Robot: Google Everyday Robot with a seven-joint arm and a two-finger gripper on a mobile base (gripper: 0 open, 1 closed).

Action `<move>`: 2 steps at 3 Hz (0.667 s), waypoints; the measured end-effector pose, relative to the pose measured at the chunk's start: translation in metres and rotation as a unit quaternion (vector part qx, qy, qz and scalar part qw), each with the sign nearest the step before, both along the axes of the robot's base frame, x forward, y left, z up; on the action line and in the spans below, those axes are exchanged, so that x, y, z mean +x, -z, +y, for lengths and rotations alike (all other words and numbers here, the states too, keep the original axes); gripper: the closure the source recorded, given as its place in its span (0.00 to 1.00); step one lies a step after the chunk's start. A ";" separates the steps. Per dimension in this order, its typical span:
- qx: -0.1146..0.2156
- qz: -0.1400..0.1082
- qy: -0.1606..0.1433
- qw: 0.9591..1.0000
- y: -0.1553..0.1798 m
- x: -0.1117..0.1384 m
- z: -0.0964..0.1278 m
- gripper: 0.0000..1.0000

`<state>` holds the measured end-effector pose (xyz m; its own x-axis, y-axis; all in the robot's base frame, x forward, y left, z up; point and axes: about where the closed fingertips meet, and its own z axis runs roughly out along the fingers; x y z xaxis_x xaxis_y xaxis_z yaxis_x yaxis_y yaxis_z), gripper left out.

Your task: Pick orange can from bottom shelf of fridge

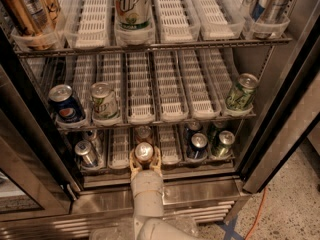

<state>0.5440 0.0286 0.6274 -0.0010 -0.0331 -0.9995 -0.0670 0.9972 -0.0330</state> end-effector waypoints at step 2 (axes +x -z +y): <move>-0.031 0.008 -0.009 0.999 0.019 -0.054 -0.001 1.00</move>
Offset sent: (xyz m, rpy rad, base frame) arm -0.0869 -0.0057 -0.0367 -0.0880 0.0427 0.0206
